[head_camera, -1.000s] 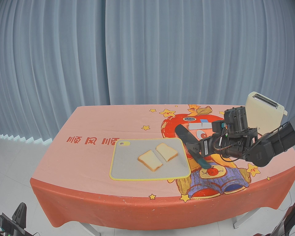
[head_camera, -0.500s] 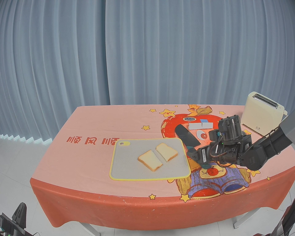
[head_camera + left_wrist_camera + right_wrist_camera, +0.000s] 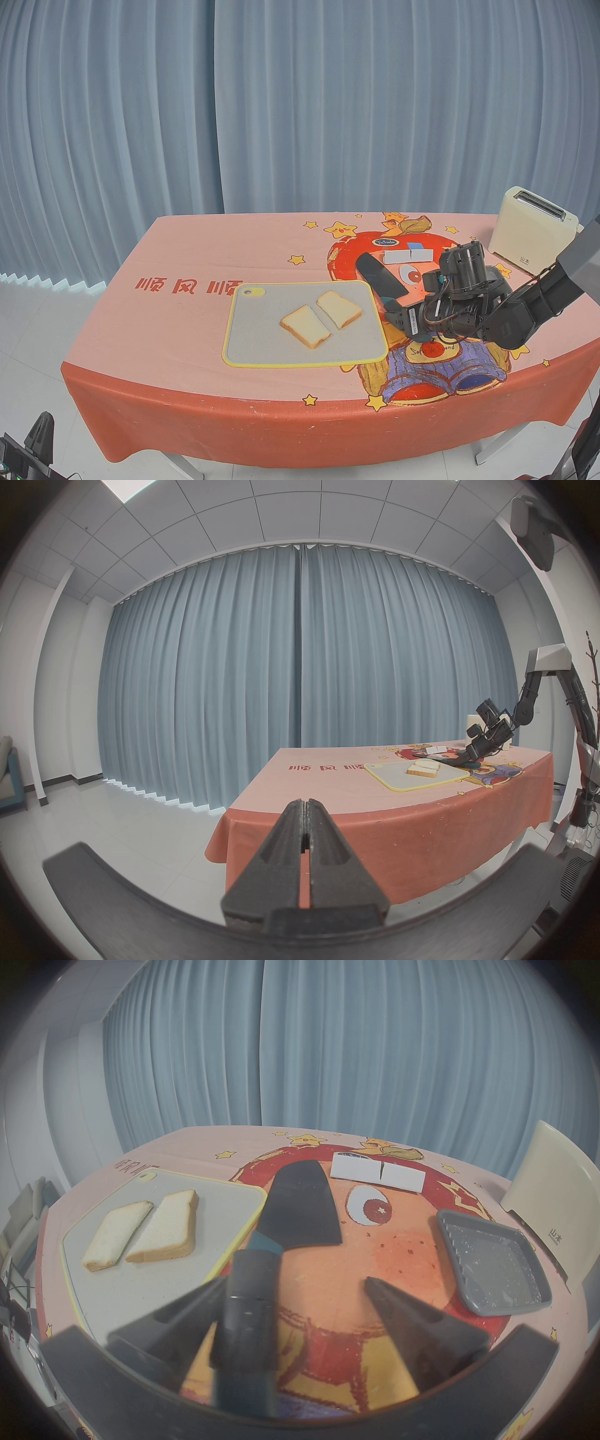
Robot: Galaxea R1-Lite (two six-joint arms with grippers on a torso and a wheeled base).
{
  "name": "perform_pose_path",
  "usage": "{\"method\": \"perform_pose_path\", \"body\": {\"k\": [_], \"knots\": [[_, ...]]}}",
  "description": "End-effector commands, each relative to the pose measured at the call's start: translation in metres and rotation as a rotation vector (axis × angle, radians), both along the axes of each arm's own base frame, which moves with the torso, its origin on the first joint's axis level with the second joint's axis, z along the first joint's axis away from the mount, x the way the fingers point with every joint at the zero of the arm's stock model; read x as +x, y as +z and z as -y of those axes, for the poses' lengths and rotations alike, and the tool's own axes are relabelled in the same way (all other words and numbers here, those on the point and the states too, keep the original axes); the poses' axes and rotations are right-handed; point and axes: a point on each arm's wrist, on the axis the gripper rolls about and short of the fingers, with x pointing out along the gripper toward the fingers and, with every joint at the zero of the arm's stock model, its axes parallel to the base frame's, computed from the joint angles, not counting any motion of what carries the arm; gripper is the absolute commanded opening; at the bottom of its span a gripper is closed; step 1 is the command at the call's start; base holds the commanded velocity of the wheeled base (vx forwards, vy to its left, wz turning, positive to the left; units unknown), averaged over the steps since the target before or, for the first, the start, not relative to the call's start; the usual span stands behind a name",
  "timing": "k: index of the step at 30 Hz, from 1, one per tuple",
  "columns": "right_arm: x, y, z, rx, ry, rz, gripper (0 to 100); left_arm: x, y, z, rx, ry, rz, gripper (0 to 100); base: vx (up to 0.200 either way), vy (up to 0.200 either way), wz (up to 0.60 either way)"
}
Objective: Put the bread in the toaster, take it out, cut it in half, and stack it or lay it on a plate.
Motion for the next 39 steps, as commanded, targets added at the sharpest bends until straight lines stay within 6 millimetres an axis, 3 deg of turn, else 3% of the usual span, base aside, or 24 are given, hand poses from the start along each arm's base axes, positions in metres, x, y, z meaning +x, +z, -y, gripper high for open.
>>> {"method": "perform_pose_path", "body": {"k": [1,18,39], "knots": [[-0.002,-0.004,-0.002,-0.006,0.007,-0.014,0,0.001,-0.005,0.000,0.000,0.000,-0.019,0,0.000,0.000,0.00],[-0.012,0.002,-0.013,0.002,0.046,0.000,0,0.001,-0.005,0.000,0.000,0.000,-0.019,0,0.000,0.000,0.00],[-0.014,0.033,-0.017,0.163,0.010,0.097,0,0.001,-0.005,0.000,0.000,0.000,-0.017,0,0.000,0.000,0.00]]}}
